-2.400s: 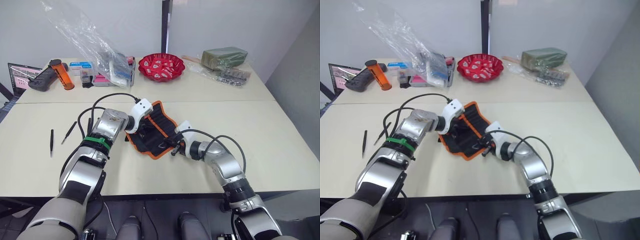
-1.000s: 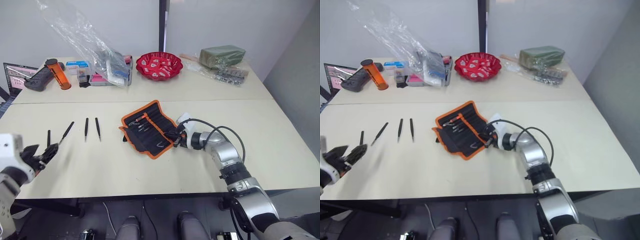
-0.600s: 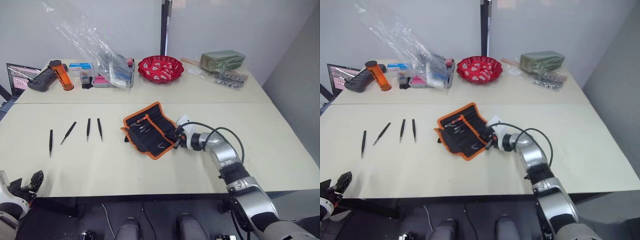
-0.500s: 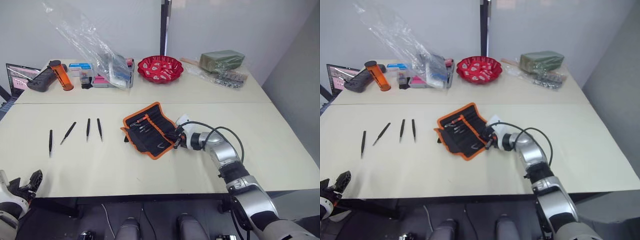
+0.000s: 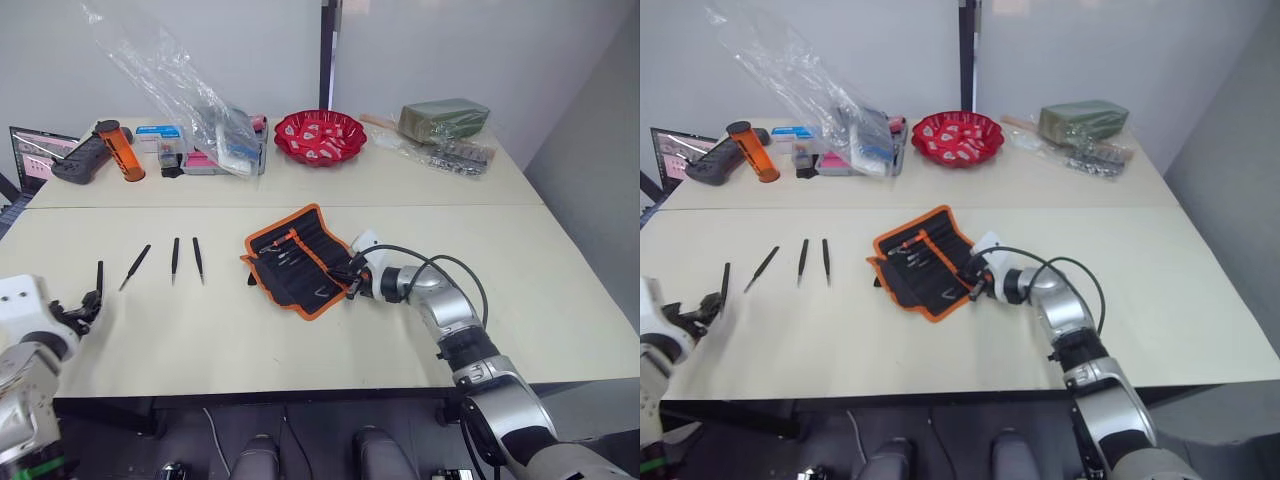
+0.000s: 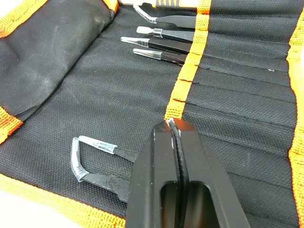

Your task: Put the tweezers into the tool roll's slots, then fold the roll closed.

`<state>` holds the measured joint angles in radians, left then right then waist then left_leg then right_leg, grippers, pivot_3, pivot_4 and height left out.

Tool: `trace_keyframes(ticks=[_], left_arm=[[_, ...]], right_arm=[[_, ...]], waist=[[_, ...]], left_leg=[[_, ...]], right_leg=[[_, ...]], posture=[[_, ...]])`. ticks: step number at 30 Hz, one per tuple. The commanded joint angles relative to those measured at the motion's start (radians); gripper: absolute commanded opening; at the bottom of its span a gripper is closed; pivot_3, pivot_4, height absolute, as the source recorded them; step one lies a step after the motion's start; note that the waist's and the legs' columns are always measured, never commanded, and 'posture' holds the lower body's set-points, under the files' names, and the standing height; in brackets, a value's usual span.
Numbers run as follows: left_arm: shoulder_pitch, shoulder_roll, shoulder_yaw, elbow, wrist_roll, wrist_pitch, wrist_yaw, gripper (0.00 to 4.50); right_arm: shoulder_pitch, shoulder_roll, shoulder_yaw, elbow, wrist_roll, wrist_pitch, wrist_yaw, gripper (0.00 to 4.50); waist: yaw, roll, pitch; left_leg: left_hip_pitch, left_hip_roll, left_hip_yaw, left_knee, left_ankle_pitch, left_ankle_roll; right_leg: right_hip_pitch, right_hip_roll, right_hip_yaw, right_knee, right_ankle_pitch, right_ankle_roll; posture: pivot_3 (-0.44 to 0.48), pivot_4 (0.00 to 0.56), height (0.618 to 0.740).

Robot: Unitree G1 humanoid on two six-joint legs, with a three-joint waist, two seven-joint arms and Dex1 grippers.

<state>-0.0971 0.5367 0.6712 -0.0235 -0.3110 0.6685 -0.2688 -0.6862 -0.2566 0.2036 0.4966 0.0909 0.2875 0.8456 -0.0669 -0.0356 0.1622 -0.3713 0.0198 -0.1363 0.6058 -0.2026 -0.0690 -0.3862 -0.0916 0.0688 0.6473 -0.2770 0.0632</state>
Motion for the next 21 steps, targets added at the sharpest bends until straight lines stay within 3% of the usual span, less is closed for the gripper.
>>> trace_keyframes(ticks=[1, 6, 13, 17, 21], left_arm=[[-0.082, 0.054, -0.041, 0.18, 0.035, -0.119, -0.015, 3.46], [-0.135, 0.07, -0.077, 0.317, 0.042, -0.168, -0.008, 3.46], [-0.133, 0.05, -0.114, 0.343, 0.041, -0.196, 0.004, 1.32], [-0.113, 0.04, -0.074, 0.314, 0.01, -0.166, 0.042, 0.03], [-0.069, 0.029, -0.035, 0.253, -0.021, -0.155, 0.056, 0.03]], right_arm=[[0.039, -0.003, 0.013, 0.01, -0.01, 0.078, -0.003, 0.0], [0.048, -0.002, 0.005, -0.03, -0.001, 0.111, -0.004, 0.0], [0.071, -0.003, -0.012, -0.078, 0.015, 0.153, -0.014, 0.0], [0.067, 0.001, -0.023, -0.099, 0.027, 0.175, -0.021, 0.0], [0.071, 0.003, -0.023, -0.11, 0.034, 0.189, -0.024, 0.0]], waist=[[0.001, 0.0, 0.0], [0.001, 0.0, 0.0], [0.009, 0.004, -0.001], [0.009, 0.005, -0.001], [0.006, 0.005, 0.0]], left_leg=[[0.0, 0.0, 0.0, 0.0, 0.0, 0.0], [0.0, 0.0, 0.0, 0.0, 0.0, 0.0], [0.0, -0.001, 0.0, 0.0, 0.0, 0.0], [0.0, -0.001, 0.0, 0.0, 0.0, 0.0], [0.0, -0.001, 0.0, 0.0, 0.0, 0.0]], right_leg=[[0.0, 0.0, 0.0, 0.0, 0.0, 0.0], [0.0, 0.0, 0.0, -0.001, 0.0, 0.0], [0.0, -0.001, 0.0, 0.0, 0.0, 0.0], [0.0, -0.001, 0.0, 0.0, 0.0, 0.001], [0.0, -0.001, 0.0, 0.0, 0.0, 0.001]], posture=[[0.0, 0.15, 0.74], [0.0, 0.15, 0.74], [0.0, 0.15, 0.74], [0.0, 0.15, 0.74], [0.0, 0.15, 0.74]])
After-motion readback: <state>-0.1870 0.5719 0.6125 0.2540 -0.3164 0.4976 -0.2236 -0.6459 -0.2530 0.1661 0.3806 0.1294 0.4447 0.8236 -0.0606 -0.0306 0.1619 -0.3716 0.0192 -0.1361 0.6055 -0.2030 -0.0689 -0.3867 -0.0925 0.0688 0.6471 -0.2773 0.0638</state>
